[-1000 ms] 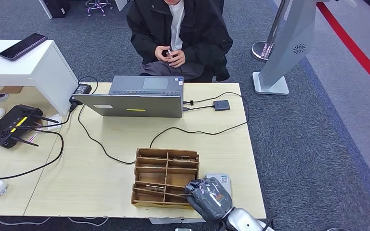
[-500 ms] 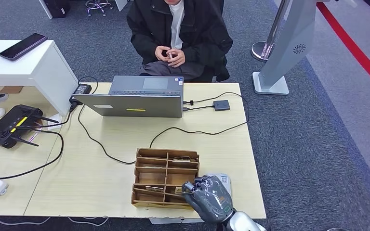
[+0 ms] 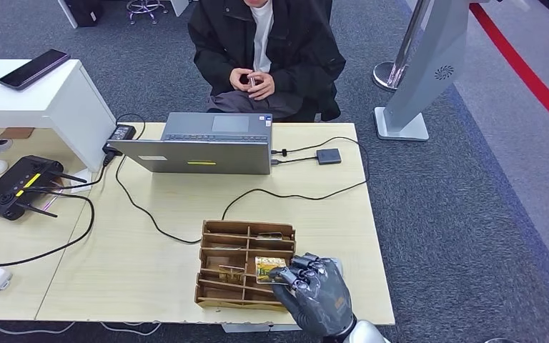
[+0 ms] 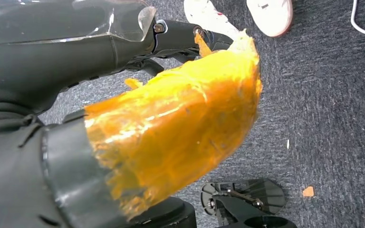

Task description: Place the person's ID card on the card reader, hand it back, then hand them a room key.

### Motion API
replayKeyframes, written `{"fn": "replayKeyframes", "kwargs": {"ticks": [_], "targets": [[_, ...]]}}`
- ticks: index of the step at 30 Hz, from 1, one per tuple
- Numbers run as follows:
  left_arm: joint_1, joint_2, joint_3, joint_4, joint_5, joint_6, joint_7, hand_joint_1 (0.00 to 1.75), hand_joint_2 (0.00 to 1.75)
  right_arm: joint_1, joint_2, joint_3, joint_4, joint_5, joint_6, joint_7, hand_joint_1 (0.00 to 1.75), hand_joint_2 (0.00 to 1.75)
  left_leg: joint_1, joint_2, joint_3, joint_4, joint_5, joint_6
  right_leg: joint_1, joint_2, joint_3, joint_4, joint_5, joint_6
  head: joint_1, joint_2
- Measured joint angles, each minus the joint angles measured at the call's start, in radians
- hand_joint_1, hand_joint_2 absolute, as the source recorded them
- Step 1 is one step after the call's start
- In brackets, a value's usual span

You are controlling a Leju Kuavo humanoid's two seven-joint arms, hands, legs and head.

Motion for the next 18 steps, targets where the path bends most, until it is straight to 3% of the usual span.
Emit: {"fn": "replayKeyframes", "kwargs": {"ticks": [18], "targets": [[-0.001, -0.006, -0.037, 0.0, -0.031, -0.008, 0.011, 0.0, 0.0, -0.015, 0.025, -0.023, -0.112, 0.035, -0.023, -0.036, 1.75, 1.75, 0.0, 0.0, 0.0, 0.0, 0.0, 0.0, 0.0, 0.0, 0.0, 0.0, 0.0, 0.0, 0.0, 0.0]]}}
